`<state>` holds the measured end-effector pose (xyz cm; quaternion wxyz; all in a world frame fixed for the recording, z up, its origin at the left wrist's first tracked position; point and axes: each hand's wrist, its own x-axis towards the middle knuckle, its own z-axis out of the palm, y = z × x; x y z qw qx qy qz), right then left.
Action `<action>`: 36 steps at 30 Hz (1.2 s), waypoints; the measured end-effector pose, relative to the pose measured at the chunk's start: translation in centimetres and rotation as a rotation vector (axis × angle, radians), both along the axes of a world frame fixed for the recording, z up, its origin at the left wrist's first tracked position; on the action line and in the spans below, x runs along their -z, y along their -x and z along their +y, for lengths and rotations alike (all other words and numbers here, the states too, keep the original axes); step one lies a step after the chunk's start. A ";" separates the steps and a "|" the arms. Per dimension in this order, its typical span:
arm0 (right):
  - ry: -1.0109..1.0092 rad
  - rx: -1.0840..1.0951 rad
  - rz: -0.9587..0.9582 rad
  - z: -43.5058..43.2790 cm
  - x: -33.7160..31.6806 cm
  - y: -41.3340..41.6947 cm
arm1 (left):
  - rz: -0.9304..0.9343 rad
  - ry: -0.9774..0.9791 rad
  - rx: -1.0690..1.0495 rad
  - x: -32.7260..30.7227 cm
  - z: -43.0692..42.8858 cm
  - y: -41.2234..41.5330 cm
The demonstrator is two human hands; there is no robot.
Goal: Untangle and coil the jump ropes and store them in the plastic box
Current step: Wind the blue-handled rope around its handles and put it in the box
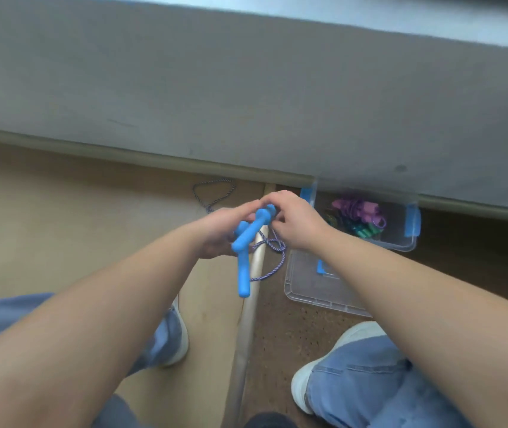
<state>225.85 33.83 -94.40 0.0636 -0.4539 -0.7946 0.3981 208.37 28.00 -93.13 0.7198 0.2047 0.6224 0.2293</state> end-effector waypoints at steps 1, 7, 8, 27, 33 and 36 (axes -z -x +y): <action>-0.038 -0.009 0.017 -0.2 -0.9 -0.2 | -0.034 -0.021 -0.021 -1.0 -0.1 -0.6; -0.086 0.098 0.133 -1.9 -6.9 -2.1 | -0.013 -0.091 -0.071 -6.6 -1.0 -3.8; -0.070 0.153 0.167 -2.1 -7.7 -2.5 | -0.009 -0.107 -0.089 -7.4 -1.1 -4.1; 0.677 0.244 0.278 -5.4 -17.1 -6.2 | -0.086 -0.350 -0.330 -17.2 1.2 -6.6; 0.641 0.285 0.282 -4.5 -15.9 -6.4 | 0.233 -0.382 -0.190 -16.3 2.0 -5.9; 0.630 0.254 0.281 -3.7 -16.4 -6.2 | 0.980 -0.574 0.131 -16.0 2.4 -4.3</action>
